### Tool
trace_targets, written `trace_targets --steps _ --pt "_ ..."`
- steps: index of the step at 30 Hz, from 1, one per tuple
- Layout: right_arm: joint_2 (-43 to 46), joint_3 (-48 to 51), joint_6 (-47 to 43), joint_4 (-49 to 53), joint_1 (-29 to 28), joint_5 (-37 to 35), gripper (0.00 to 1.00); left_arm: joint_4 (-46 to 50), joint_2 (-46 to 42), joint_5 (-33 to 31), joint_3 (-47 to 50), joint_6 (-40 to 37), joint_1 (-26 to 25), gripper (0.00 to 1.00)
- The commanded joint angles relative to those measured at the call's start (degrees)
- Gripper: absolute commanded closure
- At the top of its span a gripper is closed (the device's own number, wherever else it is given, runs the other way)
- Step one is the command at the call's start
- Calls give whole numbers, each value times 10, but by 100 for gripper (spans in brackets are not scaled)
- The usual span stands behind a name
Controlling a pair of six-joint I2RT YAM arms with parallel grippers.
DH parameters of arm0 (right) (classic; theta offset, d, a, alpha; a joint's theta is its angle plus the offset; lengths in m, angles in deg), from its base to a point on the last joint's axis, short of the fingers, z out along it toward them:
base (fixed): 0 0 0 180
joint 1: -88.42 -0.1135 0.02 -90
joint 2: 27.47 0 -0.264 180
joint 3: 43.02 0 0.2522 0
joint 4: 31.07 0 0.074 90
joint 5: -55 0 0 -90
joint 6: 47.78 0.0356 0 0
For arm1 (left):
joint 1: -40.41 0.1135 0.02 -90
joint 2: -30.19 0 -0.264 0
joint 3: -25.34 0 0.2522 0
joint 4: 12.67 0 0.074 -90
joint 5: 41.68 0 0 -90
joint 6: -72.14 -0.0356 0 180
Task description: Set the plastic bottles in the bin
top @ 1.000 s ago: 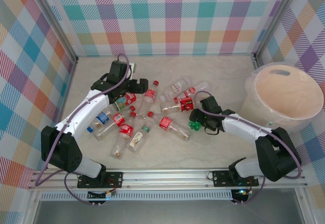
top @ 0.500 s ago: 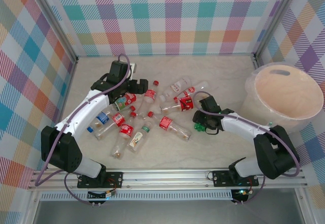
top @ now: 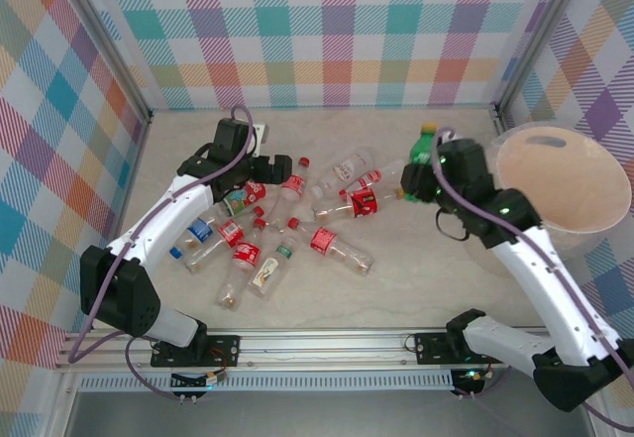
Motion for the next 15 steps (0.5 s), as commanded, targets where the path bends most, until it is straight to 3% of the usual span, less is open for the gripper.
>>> trace_targets --steps 1,6,10,15 --pt "-21 -118 -90 129 9 -57 55 -1 1 19 -1 8 -1 0" --pt "-60 -256 -132 224 96 -97 57 -1 2 26 -2 11 -1 0" --pt "-72 -282 -173 233 251 -20 60 -3 0 29 0 12 -1 0" --pt "-102 -265 -192 221 398 88 61 -4 3 31 1 12 -2 0"
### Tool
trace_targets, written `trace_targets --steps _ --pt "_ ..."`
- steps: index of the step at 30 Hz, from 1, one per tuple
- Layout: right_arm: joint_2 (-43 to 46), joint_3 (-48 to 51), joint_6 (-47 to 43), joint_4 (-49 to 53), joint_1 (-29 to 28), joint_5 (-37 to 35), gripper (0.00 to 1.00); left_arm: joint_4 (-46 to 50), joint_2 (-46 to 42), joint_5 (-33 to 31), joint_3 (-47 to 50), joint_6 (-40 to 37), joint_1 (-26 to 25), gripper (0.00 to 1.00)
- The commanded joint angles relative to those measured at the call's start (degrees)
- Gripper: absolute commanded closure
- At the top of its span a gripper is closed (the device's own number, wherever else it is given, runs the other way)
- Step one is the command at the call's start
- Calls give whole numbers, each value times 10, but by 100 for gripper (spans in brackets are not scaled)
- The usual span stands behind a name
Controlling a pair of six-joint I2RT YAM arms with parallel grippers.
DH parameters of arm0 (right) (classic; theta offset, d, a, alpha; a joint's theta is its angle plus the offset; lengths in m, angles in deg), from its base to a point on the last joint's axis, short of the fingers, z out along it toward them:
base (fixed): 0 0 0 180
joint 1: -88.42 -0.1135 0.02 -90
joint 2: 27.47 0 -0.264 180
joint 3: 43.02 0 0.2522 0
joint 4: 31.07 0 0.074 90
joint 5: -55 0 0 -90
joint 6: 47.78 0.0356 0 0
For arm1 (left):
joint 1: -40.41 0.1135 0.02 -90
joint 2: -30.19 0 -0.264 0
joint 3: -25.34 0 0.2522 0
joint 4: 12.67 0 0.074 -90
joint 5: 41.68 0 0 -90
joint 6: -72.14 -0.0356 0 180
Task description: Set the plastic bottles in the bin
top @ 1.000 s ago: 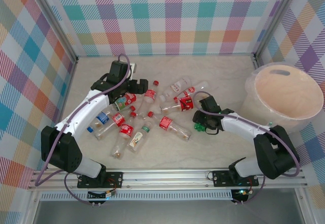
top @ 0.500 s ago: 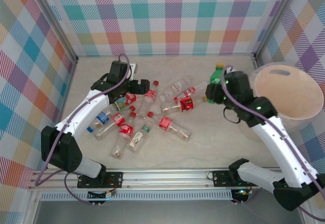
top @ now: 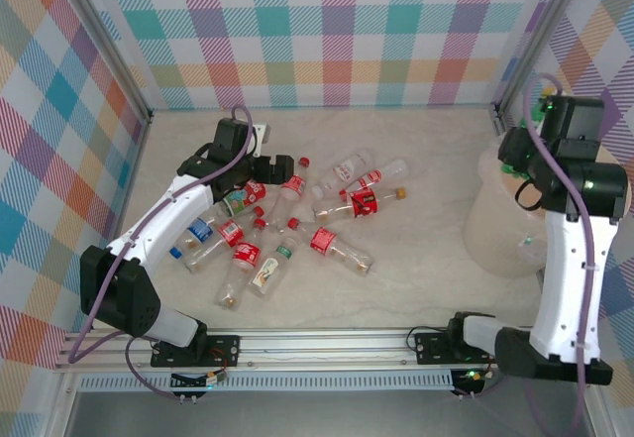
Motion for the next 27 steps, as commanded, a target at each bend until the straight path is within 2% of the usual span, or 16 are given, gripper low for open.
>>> trace_targets --steps 1,7,10,20,24,27 --pt "-15 15 -35 8 75 93 62 0 3 8 0 7 -2 0" --pt "-39 57 -26 -20 179 174 64 1 6 1 0 3 -2 0" --pt "-65 86 -24 -26 208 195 64 0 7 2 1 3 -2 0" --pt "-94 210 5 -116 224 242 63 0 14 10 -1 7 -2 0" --pt "-108 245 7 -141 224 283 62 1 10 5 0 6 -2 0" --pt "-117 257 9 -153 205 304 62 1 12 5 0 6 -2 0"
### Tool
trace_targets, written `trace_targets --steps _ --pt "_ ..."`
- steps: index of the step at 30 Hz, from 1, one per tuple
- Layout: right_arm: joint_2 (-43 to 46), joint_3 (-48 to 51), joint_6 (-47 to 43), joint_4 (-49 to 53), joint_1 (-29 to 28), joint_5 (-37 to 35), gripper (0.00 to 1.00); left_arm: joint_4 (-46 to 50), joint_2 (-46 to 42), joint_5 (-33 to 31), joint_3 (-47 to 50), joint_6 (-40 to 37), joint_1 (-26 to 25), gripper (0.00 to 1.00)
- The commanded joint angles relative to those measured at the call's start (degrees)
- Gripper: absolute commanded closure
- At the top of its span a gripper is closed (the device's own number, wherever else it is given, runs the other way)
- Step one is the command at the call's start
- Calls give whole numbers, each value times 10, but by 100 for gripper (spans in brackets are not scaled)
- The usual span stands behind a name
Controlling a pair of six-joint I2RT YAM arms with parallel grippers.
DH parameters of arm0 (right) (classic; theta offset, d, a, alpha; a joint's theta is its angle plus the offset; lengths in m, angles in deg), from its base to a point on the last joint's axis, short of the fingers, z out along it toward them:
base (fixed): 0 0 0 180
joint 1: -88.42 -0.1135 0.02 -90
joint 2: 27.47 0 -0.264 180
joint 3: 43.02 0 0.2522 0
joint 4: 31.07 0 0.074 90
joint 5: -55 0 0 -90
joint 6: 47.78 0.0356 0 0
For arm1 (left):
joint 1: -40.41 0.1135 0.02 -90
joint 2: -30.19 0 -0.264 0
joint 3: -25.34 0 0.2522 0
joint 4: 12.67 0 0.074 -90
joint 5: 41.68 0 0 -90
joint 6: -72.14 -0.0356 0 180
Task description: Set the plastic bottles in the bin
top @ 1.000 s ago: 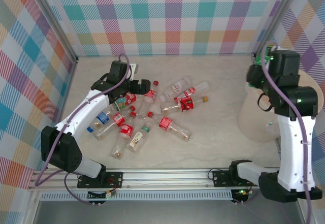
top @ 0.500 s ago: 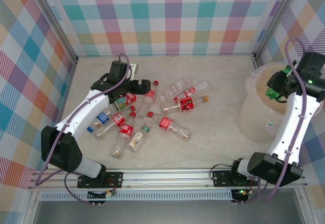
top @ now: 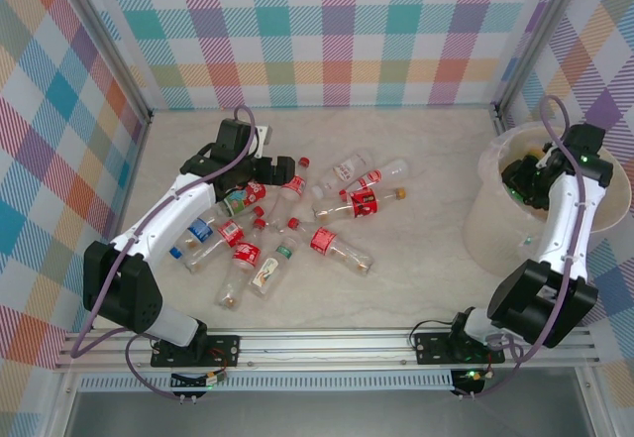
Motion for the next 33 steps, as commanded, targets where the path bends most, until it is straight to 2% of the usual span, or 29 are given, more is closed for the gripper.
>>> trace_targets --steps 1,8,15,18,27,33 --pt "-8 9 8 -36 -19 51 62 1 -1 4 -1 6 -2 0" --pt "-28 8 34 -69 -98 89 62 3 -3 -1 -2 2 -2 0" --pt "-50 9 70 -112 -217 122 61 9 -2 -10 -4 -3 -2 0" --pt "-52 -7 68 -104 -250 116 60 11 -2 -16 -5 -6 -2 0" --pt "-62 -83 24 -12 -243 -37 59 27 2 -33 -13 -24 -1 0" --pt "-96 -94 14 -6 -236 -54 59 59 -4 -98 -29 -45 6 0"
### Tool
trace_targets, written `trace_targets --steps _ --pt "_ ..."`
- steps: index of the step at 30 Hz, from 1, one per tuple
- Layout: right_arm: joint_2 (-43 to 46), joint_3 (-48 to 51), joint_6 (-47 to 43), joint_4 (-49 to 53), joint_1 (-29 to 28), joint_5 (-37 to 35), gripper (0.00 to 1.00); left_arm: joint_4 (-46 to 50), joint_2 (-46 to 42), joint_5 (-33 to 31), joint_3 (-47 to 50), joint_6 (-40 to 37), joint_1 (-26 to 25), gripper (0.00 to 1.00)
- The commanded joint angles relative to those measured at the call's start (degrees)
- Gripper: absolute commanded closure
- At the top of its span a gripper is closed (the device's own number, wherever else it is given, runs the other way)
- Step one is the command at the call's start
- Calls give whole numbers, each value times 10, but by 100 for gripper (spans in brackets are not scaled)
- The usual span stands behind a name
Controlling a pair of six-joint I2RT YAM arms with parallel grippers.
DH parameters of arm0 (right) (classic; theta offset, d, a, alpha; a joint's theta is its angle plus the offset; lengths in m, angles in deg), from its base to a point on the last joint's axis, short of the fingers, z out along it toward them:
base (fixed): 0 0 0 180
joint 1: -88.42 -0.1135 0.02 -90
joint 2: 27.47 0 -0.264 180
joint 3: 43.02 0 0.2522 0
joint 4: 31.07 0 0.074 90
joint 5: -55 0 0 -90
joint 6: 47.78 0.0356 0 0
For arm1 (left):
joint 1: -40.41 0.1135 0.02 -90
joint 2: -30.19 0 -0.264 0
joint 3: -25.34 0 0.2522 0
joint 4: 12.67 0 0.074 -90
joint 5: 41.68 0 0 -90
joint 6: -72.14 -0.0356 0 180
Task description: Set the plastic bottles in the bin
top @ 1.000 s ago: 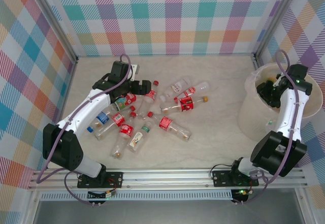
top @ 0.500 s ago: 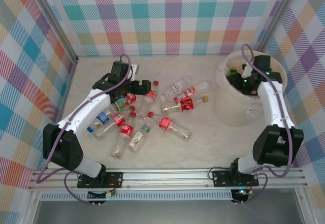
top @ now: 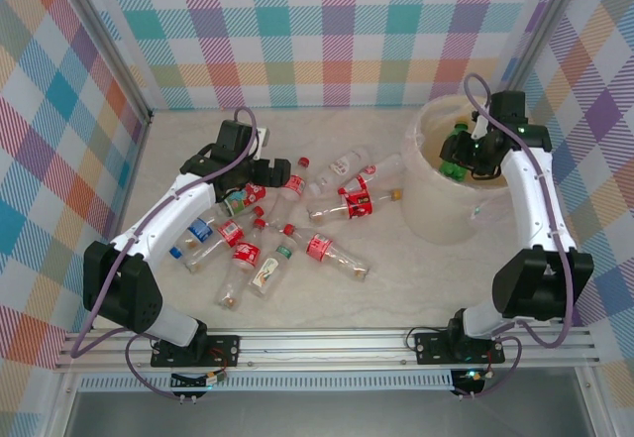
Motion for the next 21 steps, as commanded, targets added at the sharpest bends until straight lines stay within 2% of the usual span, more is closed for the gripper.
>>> trace_targets --steps 1,3,6,10,15,21 --pt "-28 -9 -17 23 4 -24 59 43 -4 -59 -34 -27 8 0" --pt "-33 -1 -19 15 5 -23 58 72 -5 -92 -50 -35 20 0" --pt "-36 17 -22 -3 6 -14 57 122 -13 -94 -63 -28 55 0" --pt "-45 32 -29 -13 8 -2 54 156 -42 -93 -28 -15 107 0" --pt "-30 32 -38 -17 9 14 32 185 -68 -103 14 -31 159 0" --pt "19 8 -54 5 13 21 21 175 -60 -84 44 -50 168 0"
